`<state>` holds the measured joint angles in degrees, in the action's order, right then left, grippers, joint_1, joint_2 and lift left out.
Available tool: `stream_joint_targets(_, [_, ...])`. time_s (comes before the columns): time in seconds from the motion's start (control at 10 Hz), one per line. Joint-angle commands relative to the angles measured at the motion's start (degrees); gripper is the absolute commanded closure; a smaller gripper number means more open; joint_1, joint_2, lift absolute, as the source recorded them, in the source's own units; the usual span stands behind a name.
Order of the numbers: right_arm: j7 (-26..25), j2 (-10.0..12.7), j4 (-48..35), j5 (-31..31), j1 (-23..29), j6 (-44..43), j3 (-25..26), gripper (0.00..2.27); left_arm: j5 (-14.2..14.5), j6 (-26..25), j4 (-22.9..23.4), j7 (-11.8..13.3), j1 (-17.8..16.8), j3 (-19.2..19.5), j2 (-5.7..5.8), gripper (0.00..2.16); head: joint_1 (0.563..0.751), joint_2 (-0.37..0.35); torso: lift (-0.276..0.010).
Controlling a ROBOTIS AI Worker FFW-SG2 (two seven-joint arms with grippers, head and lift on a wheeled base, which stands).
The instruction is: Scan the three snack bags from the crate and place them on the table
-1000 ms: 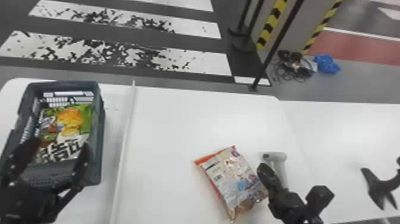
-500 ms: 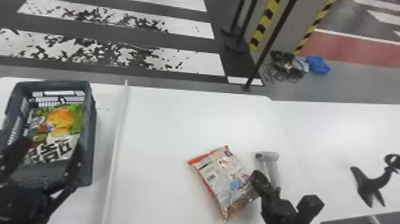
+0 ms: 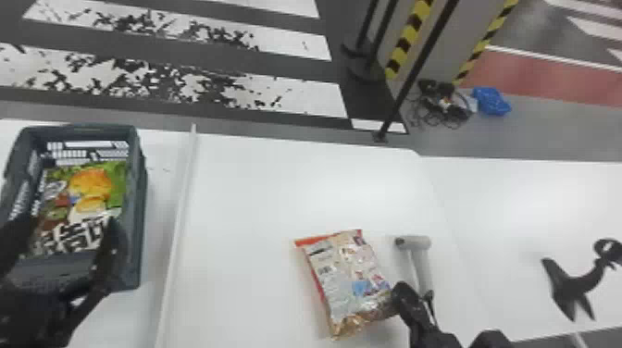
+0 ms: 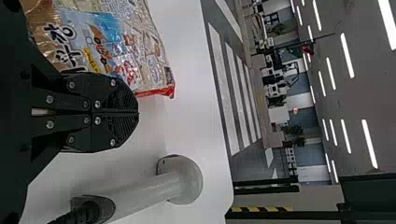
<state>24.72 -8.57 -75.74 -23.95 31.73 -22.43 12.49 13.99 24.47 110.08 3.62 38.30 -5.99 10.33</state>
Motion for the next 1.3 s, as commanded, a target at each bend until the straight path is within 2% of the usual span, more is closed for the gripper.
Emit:
stream_joint_targets(0.0, [0.9, 0.3, 0.0, -1.6, 1.8, -1.7, -0.4, 2.22, 0.0, 0.0, -0.1, 0.0, 0.1, -0.1, -0.05, 0.07, 0.695, -0.271, -0.037])
stream_joint_targets(0.2, [1.8, 0.7, -0.3, -2.9, 3.4, -3.6, -1.5, 2.22, 0.0, 0.2, -0.1, 0.0, 0.1, -0.1, -0.05, 0.07, 0.695, -0.271, -0.037])
stream_joint_targets(0.8, [2.1, 1.4, -0.3, -3.1, 4.2, -5.7, -3.9, 2.22, 0.0, 1.2, -0.7, 0.0, 0.2, -0.3, -0.14, 0.07, 0.695, -0.240, -0.037])
stream_joint_targets(0.9, [1.6, 1.6, -0.3, -3.6, 4.3, -8.5, -3.7, 2.22, 0.0, 1.2, -0.7, 0.0, 0.2, -0.2, -0.14, 0.07, 0.695, -0.230, -0.037])
stream_joint_targets(1.2, [0.4, 1.4, 0.1, -4.0, 2.6, -7.3, -1.7, 2.22, 0.0, 1.4, -1.0, 0.0, 0.2, -0.1, 0.04, 0.07, 0.695, -0.257, -0.037])
